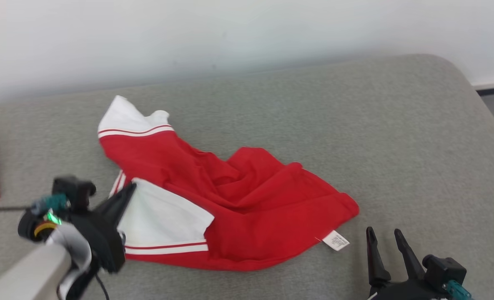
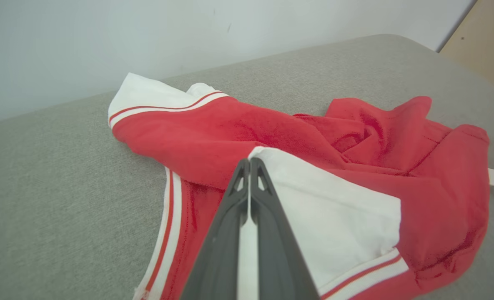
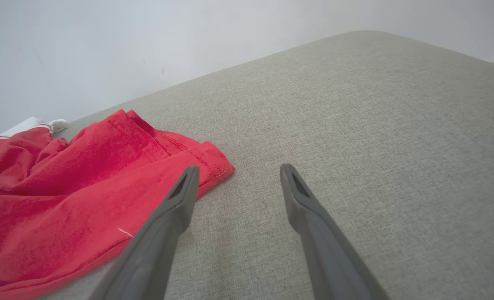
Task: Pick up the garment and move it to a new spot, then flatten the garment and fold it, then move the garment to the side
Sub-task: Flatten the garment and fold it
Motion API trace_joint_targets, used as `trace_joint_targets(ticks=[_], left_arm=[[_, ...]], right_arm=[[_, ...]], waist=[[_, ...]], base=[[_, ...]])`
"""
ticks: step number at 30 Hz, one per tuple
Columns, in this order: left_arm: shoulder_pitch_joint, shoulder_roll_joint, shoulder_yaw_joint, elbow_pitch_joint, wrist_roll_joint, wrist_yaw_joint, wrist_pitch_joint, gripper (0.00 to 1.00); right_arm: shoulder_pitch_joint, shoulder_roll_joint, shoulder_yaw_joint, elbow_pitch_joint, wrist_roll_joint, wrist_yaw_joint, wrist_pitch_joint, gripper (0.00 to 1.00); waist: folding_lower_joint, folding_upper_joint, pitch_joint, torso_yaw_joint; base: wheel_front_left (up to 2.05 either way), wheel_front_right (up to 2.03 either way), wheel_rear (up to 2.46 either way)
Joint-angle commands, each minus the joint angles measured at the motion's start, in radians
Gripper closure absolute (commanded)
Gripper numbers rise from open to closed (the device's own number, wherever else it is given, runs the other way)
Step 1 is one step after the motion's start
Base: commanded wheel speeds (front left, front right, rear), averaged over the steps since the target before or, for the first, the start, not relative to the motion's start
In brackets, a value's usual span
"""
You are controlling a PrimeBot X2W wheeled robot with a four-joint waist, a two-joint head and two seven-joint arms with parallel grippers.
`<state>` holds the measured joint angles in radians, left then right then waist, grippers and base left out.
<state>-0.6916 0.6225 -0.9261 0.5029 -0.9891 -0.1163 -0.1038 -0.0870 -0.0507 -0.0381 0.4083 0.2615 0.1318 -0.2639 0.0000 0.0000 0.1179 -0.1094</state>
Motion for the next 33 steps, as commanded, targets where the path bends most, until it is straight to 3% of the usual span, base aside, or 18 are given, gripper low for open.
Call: trace_joint_targets(ticks=[1, 9, 13, 18, 24, 25, 26, 27, 33], left_arm=[[0.044, 0.013, -0.003, -0.028, 0.003, 0.016, -0.009, 1.0], [0.294, 0.1, -0.014, -0.316, -0.052, 0.166, -0.027, 1.0], [0.41, 0.112, -0.019, -0.407, -0.103, 0.228, -0.039, 1.0], [0.51, 0.117, -0.03, -0.424, -0.153, 0.265, -0.044, 1.0], [0.559, 0.105, -0.04, -0.402, -0.197, 0.278, -0.019, 1.0], [0.556, 0.107, -0.038, -0.405, -0.187, 0.285, -0.027, 0.89], [0.549, 0.109, -0.031, -0.411, -0.177, 0.29, -0.044, 0.04], [0.547, 0.108, -0.018, -0.415, -0.178, 0.292, -0.063, 0.0], [0.515, 0.121, 0.04, -0.468, -0.128, 0.314, -0.132, 0.0]], right_arm=[[0.014, 0.001, -0.001, -0.001, 0.003, -0.002, -0.001, 0.0], [0.033, 0.001, -0.021, -0.005, -0.002, -0.002, -0.001, 0.0], [0.038, 0.001, -0.03, -0.01, -0.01, -0.002, -0.001, 0.0], [0.039, 0.001, -0.034, -0.009, -0.019, -0.002, -0.001, 0.0], [0.048, 0.001, -0.032, -0.004, -0.027, -0.002, -0.001, 0.0], [0.047, 0.001, -0.031, -0.003, -0.028, -0.002, -0.001, 0.0], [0.047, 0.001, -0.031, -0.002, -0.028, -0.002, -0.001, 0.0], [0.049, 0.001, -0.032, -0.002, -0.029, -0.002, -0.001, 0.0], [0.064, 0.001, -0.035, -0.005, -0.037, -0.002, -0.001, 0.0]], waist=[[0.0, 0.0, -0.022, 0.04], [0.0, 0.0, -0.036, 0.119], [0.0, 0.0, -0.036, 0.148], [0.0, 0.0, -0.042, 0.167], [0.0, 0.0, -0.064, 0.182], [0.0, 0.0, -0.067, 0.182], [0.0, 0.0, -0.071, 0.183], [0.0, 0.0, -0.075, 0.183], [0.0, 0.0, -0.09, 0.177]], base=[[0.0, 0.0, 0.0], [0.0, 0.0, 0.0], [0.0, 0.0, 0.0], [0.0, 0.0, 0.0], [0.0, 0.0, 0.0], [0.0, 0.0, 0.0], [0.0, 0.0, 0.0], [0.0, 0.0, 0.0], [0.0, 0.0, 0.0]])
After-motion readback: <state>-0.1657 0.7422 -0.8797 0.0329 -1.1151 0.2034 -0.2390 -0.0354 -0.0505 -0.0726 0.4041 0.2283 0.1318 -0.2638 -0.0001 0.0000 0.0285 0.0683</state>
